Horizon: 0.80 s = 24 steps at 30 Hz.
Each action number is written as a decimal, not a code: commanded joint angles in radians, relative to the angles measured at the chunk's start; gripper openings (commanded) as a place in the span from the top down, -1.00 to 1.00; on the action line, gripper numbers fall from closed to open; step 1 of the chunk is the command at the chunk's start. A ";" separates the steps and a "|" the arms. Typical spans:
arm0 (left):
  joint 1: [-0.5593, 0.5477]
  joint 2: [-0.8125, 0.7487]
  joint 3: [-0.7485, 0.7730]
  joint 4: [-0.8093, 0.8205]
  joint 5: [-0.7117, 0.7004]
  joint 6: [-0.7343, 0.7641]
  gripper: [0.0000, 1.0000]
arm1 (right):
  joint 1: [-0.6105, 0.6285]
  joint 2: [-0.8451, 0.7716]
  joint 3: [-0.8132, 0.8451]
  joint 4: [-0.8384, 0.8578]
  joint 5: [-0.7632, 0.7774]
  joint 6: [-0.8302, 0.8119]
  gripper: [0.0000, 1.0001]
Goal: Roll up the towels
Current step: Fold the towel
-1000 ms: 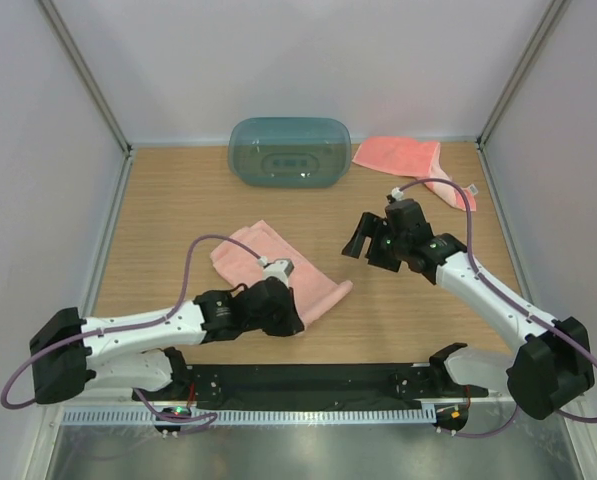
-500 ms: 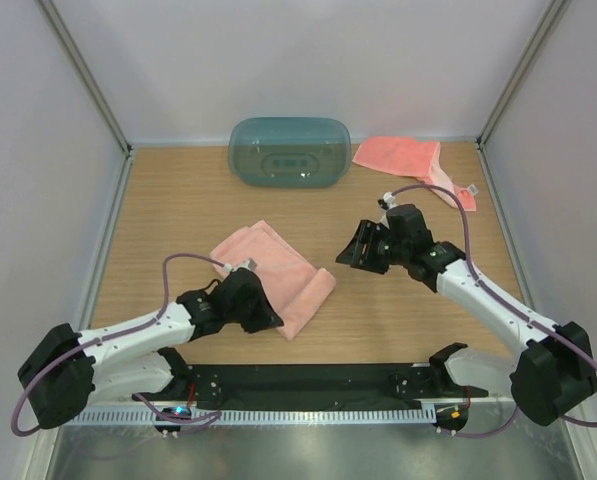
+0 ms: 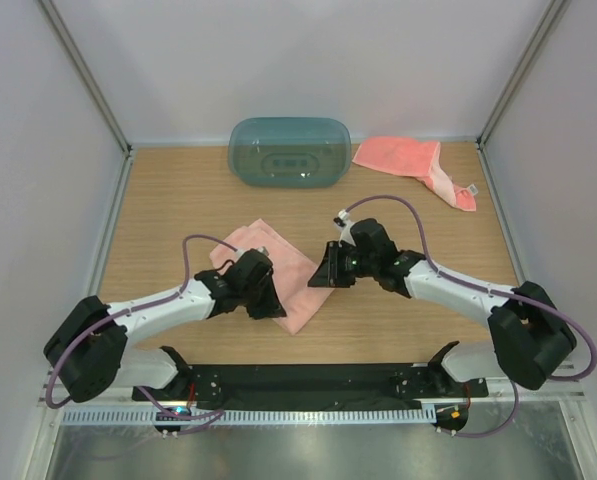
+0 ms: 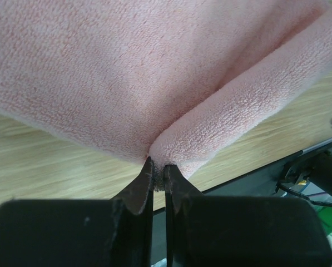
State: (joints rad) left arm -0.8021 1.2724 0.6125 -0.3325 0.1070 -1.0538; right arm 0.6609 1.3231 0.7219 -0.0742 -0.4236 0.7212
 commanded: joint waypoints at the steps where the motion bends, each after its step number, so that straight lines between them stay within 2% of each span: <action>1: 0.015 0.027 0.072 -0.063 -0.010 0.095 0.95 | 0.008 0.043 0.004 0.129 -0.014 0.015 0.62; 9: 0.072 0.041 0.046 -0.082 -0.018 0.112 0.93 | 0.006 0.207 -0.007 0.192 0.029 -0.023 0.69; 16: 0.101 0.070 0.020 -0.080 -0.009 0.144 0.92 | -0.040 0.315 -0.007 0.309 -0.018 -0.020 0.70; 19: 0.106 0.082 0.023 -0.085 -0.015 0.161 0.85 | -0.079 0.338 -0.018 0.313 -0.020 -0.026 0.71; 24: 0.113 0.065 0.018 -0.100 -0.050 0.172 0.60 | -0.167 0.363 -0.059 0.275 -0.007 -0.052 0.74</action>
State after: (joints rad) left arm -0.7002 1.3403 0.6483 -0.3782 0.1036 -0.9241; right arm 0.5419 1.6581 0.6922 0.2070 -0.4801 0.7116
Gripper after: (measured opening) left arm 0.186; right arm 0.134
